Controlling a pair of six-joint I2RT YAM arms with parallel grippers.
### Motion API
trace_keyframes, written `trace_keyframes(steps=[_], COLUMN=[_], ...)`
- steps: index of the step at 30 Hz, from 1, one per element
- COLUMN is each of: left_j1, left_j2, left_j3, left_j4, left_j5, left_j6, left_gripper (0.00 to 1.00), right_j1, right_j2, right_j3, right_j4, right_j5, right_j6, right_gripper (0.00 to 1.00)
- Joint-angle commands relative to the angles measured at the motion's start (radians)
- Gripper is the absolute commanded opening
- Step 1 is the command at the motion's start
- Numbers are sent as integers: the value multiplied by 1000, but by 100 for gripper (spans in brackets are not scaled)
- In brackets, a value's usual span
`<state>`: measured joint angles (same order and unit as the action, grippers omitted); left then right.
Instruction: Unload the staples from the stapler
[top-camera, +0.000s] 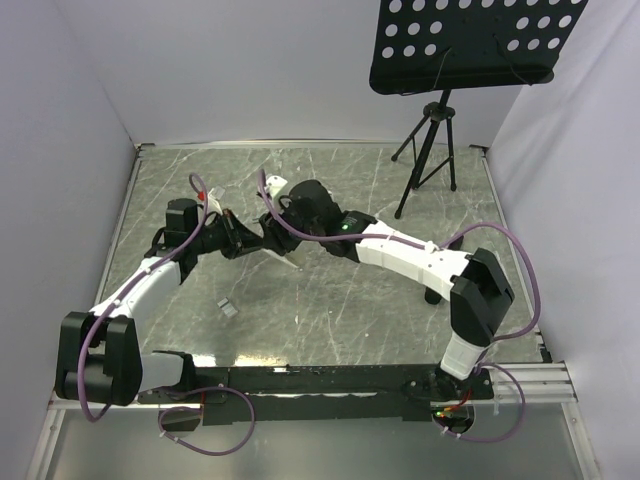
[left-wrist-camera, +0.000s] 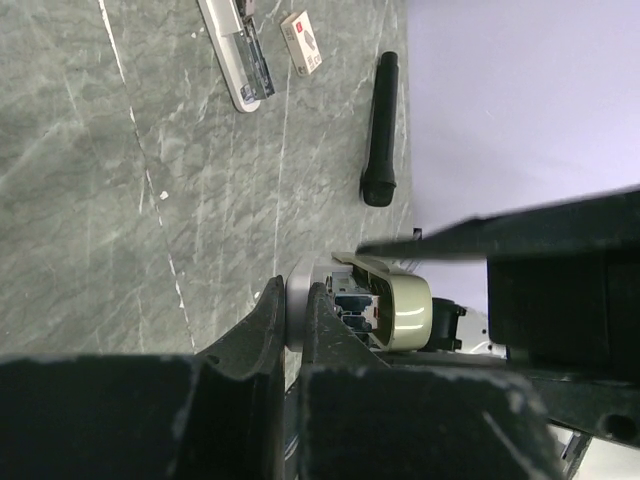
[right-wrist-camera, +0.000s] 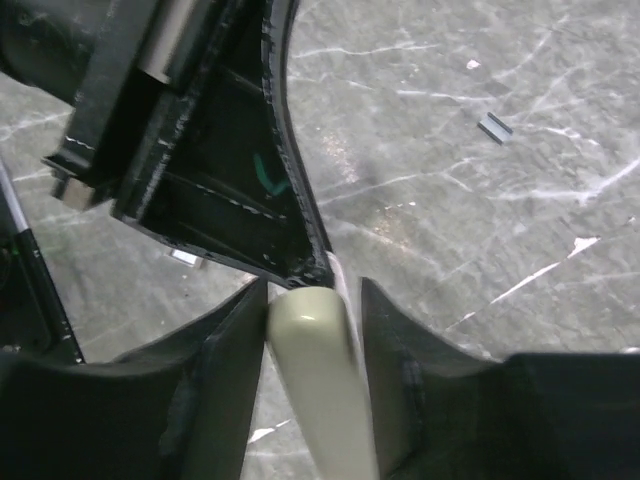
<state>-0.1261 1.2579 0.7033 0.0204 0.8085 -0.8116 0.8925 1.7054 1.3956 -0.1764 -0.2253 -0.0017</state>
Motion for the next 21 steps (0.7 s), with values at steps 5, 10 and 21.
trace_keyframes(steps=[5, 10, 21], left_j1=[-4, 69, 120], left_j2=[0, 8, 11], left_j3=[9, -22, 28], left_j4=[36, 93, 24], left_j5=[23, 89, 104], left_j6=[0, -64, -23], left_gripper=[1, 1, 1], right_j1=[14, -3, -73], right_j2=[-1, -62, -171], right_j3=[53, 5, -182], right_j4=[8, -29, 14], right_j5=[81, 127, 106], right_j6=[-11, -23, 0], right_gripper=[19, 17, 23])
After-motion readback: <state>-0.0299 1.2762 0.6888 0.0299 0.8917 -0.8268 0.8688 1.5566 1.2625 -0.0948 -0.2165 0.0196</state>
